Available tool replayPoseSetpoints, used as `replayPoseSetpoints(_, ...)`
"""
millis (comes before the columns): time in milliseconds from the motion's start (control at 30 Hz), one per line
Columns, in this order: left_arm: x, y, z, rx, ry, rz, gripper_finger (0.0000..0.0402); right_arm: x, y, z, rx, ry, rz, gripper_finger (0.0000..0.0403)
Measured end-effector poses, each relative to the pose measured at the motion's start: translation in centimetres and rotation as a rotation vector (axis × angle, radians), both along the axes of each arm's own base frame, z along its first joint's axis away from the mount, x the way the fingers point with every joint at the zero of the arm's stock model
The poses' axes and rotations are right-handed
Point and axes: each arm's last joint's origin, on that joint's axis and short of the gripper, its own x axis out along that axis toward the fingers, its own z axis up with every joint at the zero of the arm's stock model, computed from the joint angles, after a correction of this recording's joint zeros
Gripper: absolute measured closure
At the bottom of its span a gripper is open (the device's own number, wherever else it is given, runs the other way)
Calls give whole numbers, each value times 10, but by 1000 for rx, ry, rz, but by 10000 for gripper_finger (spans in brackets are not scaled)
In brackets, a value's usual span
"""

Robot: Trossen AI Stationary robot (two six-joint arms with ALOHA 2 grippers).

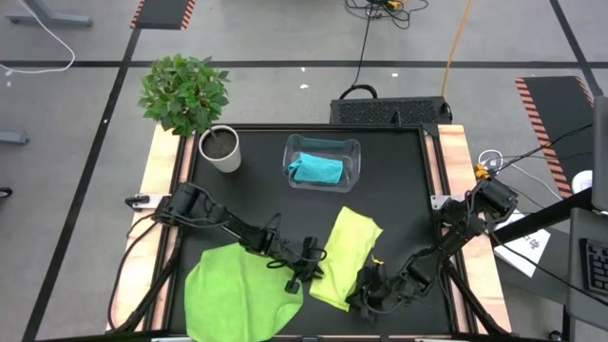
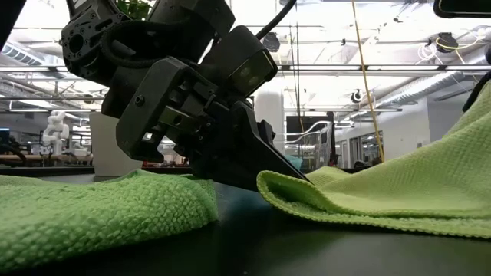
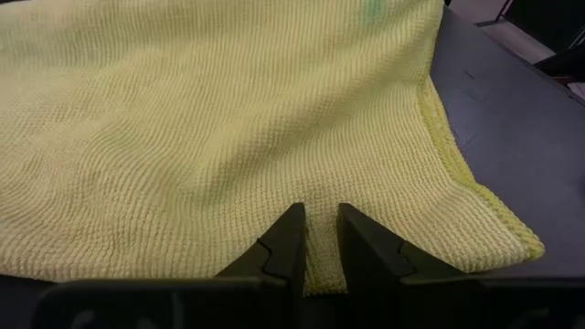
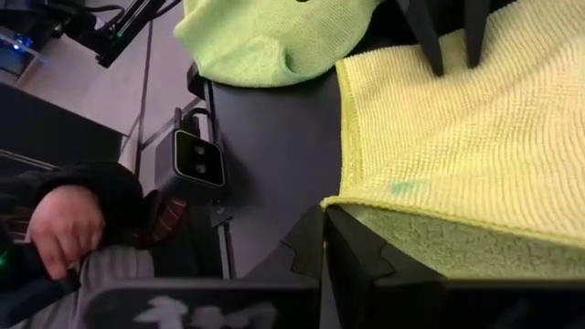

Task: Fold microfiber towels
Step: Fold the light green towel

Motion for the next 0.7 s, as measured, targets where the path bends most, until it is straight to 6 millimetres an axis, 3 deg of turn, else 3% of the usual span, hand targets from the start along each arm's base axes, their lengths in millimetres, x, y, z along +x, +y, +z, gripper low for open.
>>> replayPoseSetpoints(500,-2,1,-2,6,41,-2,330,-8,4,-10,49,107,-3,402)
replayPoseSetpoints(700,-1,3,-3,2,47,7,330,-5,11,-11,108,65,32,402)
